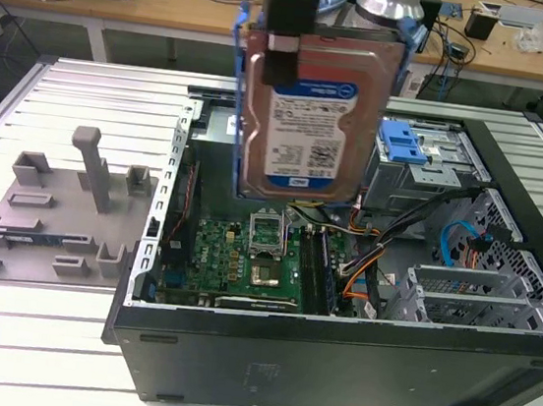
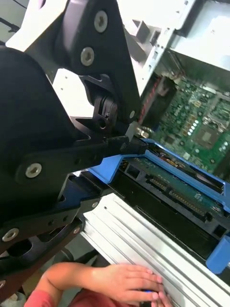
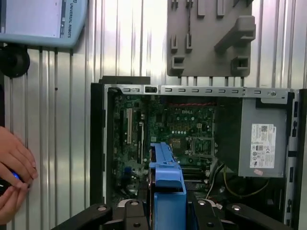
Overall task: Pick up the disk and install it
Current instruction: 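Pick up the disk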
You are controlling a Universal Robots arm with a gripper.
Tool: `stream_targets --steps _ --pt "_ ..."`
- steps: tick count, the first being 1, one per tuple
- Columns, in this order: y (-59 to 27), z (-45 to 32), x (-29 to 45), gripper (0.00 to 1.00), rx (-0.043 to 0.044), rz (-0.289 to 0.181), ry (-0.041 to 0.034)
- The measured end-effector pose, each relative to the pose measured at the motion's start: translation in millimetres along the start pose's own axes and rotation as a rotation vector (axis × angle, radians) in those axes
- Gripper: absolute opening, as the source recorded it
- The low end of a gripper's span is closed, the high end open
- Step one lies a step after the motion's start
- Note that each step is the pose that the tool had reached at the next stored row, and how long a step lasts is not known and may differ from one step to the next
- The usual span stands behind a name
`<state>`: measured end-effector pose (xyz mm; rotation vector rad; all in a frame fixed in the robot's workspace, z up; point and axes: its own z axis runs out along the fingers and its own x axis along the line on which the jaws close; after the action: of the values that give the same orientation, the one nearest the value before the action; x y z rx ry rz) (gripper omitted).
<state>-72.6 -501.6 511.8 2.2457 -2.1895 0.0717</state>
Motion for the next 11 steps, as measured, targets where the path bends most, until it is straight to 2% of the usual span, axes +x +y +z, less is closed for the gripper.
stream_targets --steps 2,4,7,9,10,11 --pt "-17.2 0.8 7.0 0.37 0.0 0.0 -0.0001" --pt "-26.5 1.1 10.7 0.37 0.0 0.0 0.0001" --pt "-50.7 2.2 20.2 0.37 -0.0001 0.0 -0.0001" --pt "-60.2 2.6 23.7 0.37 0.0 0.0 0.0" --pt "-70.5 3.0 27.5 0.37 -0.0001 0.0 0.0" --pt "-74.6 3.2 29.0 0.37 0.0 0.0 0.0"
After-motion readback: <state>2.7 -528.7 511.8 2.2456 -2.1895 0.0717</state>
